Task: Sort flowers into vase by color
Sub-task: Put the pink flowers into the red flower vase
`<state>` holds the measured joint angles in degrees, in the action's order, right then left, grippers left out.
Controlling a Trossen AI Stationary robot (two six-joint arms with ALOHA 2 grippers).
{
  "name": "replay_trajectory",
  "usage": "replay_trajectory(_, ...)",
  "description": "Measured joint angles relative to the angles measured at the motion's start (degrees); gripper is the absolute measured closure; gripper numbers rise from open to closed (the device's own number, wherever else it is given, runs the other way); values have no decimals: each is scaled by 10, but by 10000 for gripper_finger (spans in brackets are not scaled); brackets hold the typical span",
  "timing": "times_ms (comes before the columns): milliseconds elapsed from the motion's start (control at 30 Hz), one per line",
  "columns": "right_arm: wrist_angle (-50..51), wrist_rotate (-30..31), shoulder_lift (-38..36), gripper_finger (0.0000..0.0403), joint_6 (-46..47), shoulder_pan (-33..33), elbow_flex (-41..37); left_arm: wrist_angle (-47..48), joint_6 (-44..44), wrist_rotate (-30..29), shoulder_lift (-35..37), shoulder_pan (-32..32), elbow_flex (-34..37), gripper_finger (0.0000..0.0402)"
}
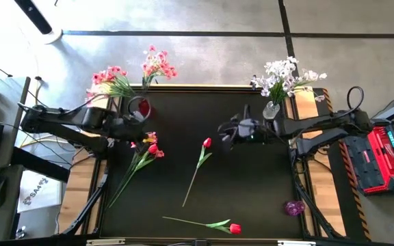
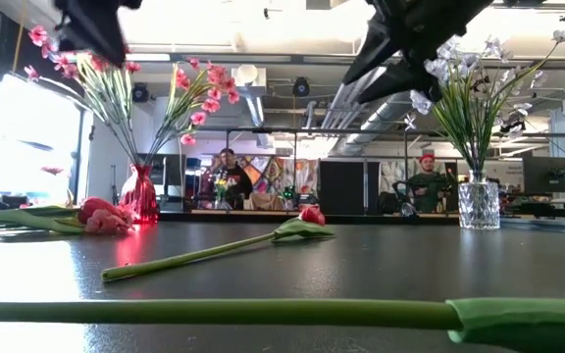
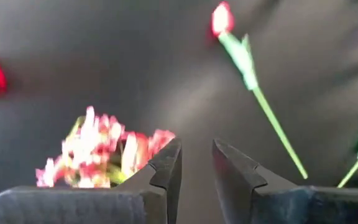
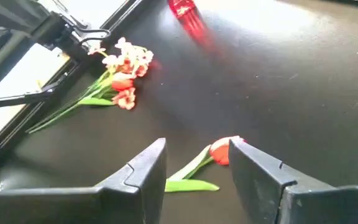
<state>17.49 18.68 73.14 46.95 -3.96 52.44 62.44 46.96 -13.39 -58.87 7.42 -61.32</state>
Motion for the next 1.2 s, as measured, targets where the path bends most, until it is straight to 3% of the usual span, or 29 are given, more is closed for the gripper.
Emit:
replay_trajectory(167,42,51,0,242,56,-56,0,9,82,48,0,36,64,312)
replay_trajectory(467,136,148,0,242,238,-157,0,16,276,142,0,92,213,256)
replay_trajectory(800,144,209,11,242,306,-193,0,-29,290,145,-29,104,269,253)
replay_trajectory(1200,147,207,13,242,289,-188,0,-53,237,154,-192,104,269,280)
